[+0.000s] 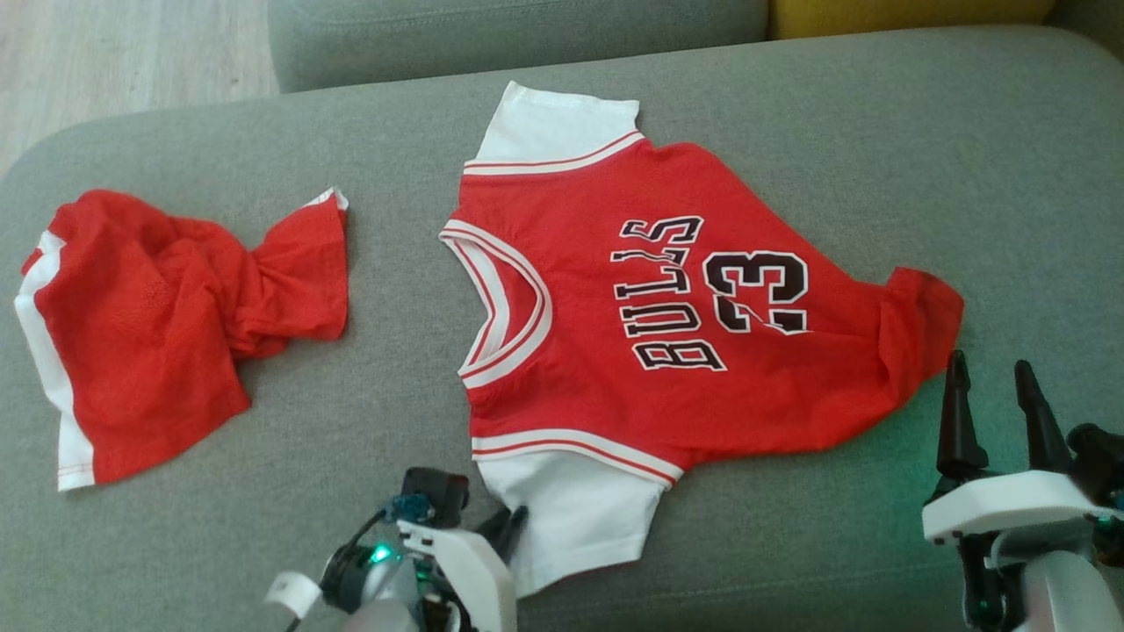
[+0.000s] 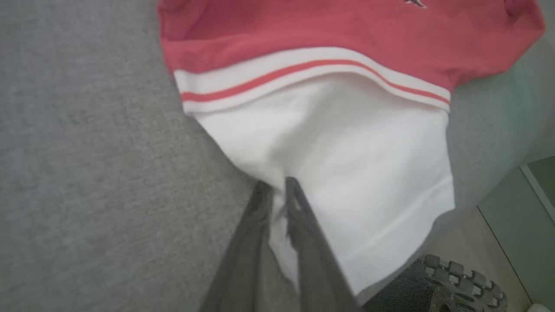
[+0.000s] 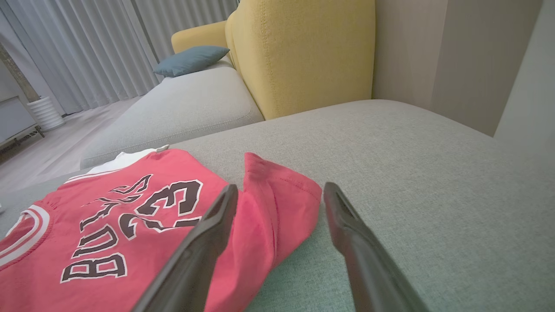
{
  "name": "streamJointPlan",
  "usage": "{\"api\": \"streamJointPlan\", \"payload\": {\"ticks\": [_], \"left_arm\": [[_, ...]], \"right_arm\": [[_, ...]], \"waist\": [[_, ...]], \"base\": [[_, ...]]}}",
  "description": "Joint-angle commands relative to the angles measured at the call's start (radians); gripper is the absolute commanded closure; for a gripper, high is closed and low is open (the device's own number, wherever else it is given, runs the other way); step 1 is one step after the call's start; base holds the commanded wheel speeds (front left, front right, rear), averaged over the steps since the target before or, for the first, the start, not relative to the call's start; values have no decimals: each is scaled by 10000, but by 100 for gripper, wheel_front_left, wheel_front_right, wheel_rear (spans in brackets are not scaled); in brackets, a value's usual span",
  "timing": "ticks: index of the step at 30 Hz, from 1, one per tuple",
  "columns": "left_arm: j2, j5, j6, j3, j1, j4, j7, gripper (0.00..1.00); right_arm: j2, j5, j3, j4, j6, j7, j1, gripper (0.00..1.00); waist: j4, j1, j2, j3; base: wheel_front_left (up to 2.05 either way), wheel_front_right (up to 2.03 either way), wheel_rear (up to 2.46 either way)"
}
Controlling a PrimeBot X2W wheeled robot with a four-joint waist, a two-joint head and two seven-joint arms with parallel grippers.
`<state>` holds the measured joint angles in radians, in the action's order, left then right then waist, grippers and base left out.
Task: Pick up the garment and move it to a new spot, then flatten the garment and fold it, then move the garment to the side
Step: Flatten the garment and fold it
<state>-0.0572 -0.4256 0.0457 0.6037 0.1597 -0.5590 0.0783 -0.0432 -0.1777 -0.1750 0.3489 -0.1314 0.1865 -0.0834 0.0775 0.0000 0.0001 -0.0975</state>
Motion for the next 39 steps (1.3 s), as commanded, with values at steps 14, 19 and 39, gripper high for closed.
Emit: {"api": "streamJointPlan", "payload": {"ticks": [14,19,39], "left_arm": [[-11,-190,-729,-1189,490,949,-3034,100],[-88,-112,-914,-1592,442,1527,-3323,100],[8,191,-826,-1347,472,1843,-3398,100]], "right_arm": [[-70,148,113,114,7,55,-527,0],[-70,-19,-44,554,7,-121,-768,0],[-70,-399,148,3288,7,-282,-2747,0]], "waist": [[-452,0,-1,424],[-519,0,-1,478],[-882,0,-1,-55]], "base": [[0,0,0],[0,0,0],[0,0,0]]}}
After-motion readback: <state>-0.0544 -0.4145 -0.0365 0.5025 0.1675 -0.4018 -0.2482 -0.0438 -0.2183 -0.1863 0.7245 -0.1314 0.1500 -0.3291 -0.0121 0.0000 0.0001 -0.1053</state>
